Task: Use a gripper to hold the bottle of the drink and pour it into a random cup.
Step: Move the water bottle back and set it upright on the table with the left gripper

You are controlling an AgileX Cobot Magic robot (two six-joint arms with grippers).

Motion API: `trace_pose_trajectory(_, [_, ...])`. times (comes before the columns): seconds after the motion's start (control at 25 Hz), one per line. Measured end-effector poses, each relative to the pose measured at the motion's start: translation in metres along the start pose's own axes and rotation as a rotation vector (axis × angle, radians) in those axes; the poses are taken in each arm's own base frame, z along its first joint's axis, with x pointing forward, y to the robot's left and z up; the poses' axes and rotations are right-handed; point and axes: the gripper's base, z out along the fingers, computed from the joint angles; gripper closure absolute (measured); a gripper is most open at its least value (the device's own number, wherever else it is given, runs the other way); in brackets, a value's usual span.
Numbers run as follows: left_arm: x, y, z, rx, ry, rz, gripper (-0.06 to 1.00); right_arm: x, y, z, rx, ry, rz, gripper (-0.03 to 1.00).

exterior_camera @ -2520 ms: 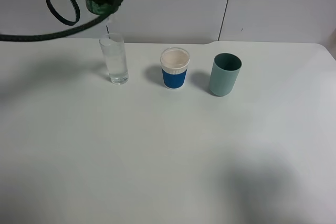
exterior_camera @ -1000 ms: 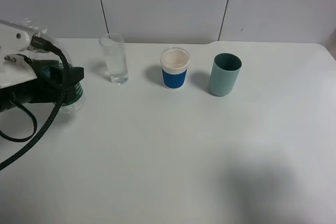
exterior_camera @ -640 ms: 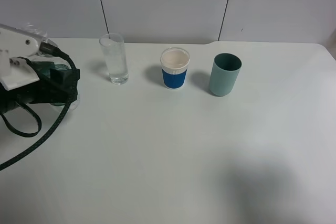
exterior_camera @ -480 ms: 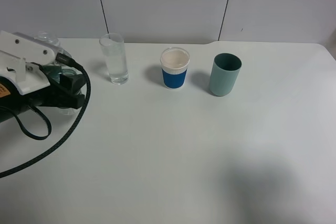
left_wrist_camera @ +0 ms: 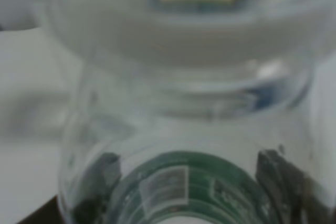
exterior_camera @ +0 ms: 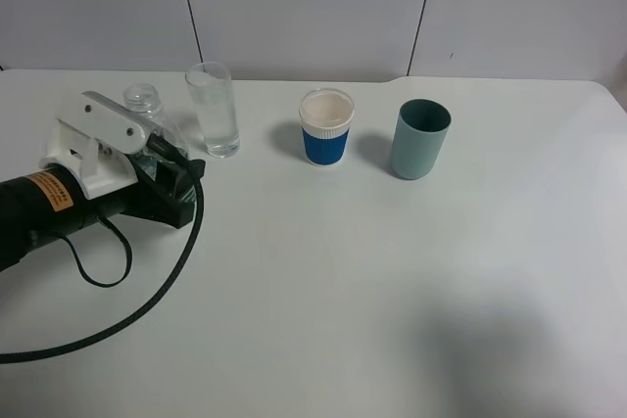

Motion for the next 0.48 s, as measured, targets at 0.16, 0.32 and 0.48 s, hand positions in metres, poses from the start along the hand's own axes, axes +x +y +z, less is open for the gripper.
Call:
trace_pose_trajectory(0.16, [0.010, -0.005, 0.006, 0.053, 0.022, 0.034, 0.40, 0.000, 0.000, 0.000, 0.000, 0.000, 0.000, 0.23])
trace_pose_trajectory(0.32, [0.017, -0.009, 0.009, 0.093, 0.036, 0.052, 0.40, 0.000, 0.000, 0.000, 0.000, 0.000, 0.000, 0.23])
trace_pose_trajectory(0.48, [0.021, -0.013, 0.012, 0.136, 0.037, 0.073, 0.40, 0.000, 0.000, 0.000, 0.000, 0.000, 0.000, 0.23])
